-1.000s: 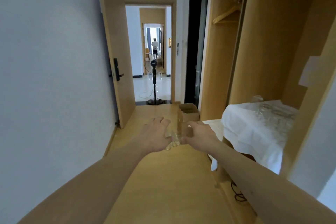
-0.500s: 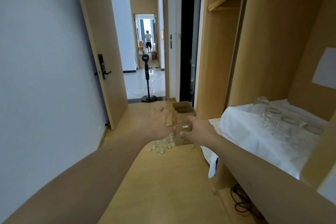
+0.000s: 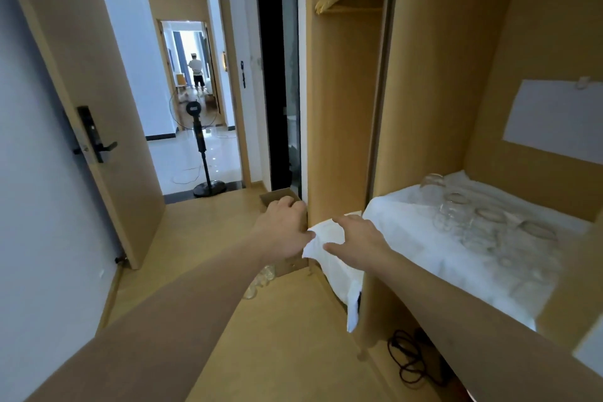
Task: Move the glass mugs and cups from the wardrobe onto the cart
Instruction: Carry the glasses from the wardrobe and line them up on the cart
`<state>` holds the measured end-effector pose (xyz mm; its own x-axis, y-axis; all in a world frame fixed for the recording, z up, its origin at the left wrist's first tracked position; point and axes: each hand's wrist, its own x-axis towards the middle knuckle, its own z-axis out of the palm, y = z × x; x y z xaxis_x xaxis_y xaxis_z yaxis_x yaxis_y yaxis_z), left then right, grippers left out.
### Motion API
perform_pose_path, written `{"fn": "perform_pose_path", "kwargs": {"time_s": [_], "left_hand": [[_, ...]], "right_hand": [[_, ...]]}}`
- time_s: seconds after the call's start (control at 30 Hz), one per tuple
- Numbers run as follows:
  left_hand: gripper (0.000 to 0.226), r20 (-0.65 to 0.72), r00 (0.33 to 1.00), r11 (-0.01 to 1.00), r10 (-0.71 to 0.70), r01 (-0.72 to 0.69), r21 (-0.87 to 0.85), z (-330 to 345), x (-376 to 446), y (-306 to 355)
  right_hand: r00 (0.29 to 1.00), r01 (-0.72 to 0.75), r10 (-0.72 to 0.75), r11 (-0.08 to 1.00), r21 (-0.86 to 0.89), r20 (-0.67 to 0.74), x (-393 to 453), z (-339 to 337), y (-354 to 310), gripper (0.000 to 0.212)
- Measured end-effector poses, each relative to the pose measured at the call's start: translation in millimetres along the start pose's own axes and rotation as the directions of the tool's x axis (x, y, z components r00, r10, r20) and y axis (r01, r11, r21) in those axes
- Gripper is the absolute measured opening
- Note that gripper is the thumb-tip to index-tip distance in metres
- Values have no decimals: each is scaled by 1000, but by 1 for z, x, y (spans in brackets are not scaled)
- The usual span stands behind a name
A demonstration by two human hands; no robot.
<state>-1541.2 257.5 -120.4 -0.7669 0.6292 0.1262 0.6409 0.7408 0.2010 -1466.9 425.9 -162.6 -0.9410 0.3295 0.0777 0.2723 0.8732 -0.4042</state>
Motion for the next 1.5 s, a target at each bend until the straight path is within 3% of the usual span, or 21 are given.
{"fn": "perform_pose_path", "kwargs": {"time_s": [0.4,0.93,1.1,1.27,1.5], "left_hand": [[70,64,953,955,295,-291,-64,6,127,-10],[72,195,771,795,606,-581,-172,52,207,31],[74,200,721,749,663,-640,-172,75,241,71],[72,169,709,729,685,-667,-156,89,288,111],[71,232,717,753,657,-634,-176,117,361,156]], "right_hand": [[937,-336,324,937,-90,-130,56,-19,17,73],[773,-617,597,786,-35,-213,60,-26,69,73],[737,-661,643,750,-25,-209,71,-32,111,73],[713,-665,650,746,41,-262,106,-61,168,67],[719,-641,642,760,103,-265,161,-86,243,67]]}}
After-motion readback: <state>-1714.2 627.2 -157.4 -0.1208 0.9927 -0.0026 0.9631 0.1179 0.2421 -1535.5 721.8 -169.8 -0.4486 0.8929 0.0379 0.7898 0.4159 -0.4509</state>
